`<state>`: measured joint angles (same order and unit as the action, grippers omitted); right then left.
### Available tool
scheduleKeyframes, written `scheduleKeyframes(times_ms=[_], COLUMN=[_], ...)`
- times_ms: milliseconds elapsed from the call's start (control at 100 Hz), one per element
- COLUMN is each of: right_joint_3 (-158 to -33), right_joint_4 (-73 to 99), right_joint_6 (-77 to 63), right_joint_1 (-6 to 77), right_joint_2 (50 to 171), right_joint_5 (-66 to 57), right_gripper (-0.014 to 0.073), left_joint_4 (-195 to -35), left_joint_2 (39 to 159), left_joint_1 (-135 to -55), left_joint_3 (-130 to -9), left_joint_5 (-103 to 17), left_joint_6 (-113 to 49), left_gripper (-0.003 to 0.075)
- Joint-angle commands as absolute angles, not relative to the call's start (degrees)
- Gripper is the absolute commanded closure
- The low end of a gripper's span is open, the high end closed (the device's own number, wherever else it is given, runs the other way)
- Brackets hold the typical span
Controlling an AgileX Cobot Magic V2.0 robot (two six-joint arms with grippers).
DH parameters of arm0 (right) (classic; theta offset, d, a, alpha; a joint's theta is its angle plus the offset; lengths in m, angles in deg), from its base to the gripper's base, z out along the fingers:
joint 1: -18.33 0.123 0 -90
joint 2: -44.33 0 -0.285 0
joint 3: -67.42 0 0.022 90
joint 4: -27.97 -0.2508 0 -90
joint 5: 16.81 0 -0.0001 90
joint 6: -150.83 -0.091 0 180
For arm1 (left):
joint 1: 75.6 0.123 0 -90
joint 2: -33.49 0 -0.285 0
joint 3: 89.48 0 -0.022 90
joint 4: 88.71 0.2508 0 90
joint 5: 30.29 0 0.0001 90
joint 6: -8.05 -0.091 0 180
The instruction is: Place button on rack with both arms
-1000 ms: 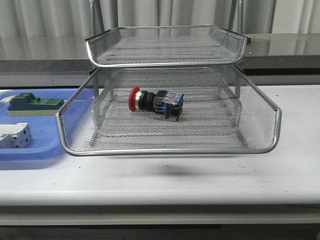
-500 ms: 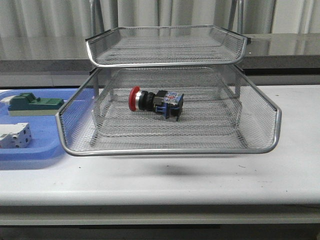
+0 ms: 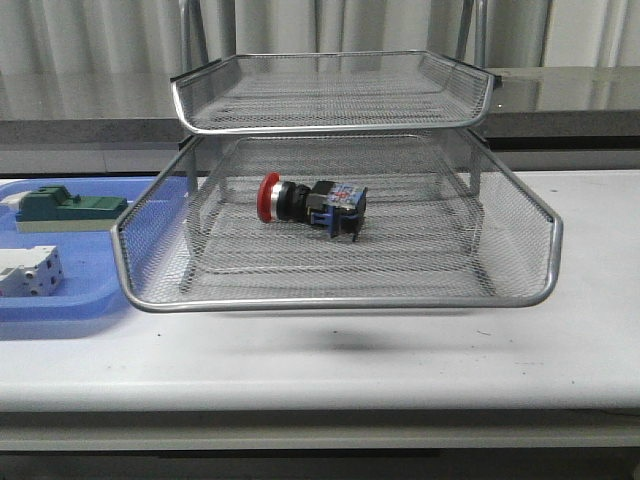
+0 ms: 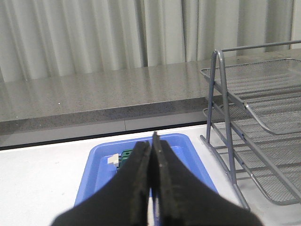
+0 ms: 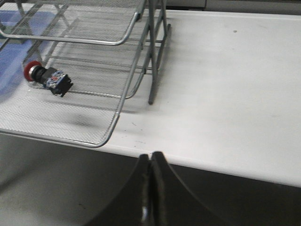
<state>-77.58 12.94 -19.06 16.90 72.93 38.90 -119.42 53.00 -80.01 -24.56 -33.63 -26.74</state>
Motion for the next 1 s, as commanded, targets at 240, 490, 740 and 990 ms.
scheduleKeyframes(times_ms=[240,490,740,990], right_joint_3=[-79.2,-79.2,-79.2,-79.2], right_joint_4=[-12.1,-21.3,-21.1,-15.4], right_joint_6=[8.9,28.8,35.0,35.0], right_joint_1=[16.7,17.8,28.9,42.0], right_joint_2=[91.9,106.2,116.7,125.0], right_joint_5=[35.2,36.5,29.4,19.6], right_gripper=[0.0663,0.0662,0.0661,0.0661], left_joint_4=[-120.1,-120.1,-120.1,-120.1], left_joint_2=[53.6,53.6,53.6,53.6], left_joint_1=[-79.9,-79.9,-79.9,-79.9], left_joint_3=[-26.1,-26.1,-26.1,-26.1], left_joint_5=[-29.6,-29.6,-29.6,-29.6], left_joint_6=[-26.1,-26.1,-26.1,-26.1], left_gripper=[0.0740,0.0740,0.0740,0.0740])
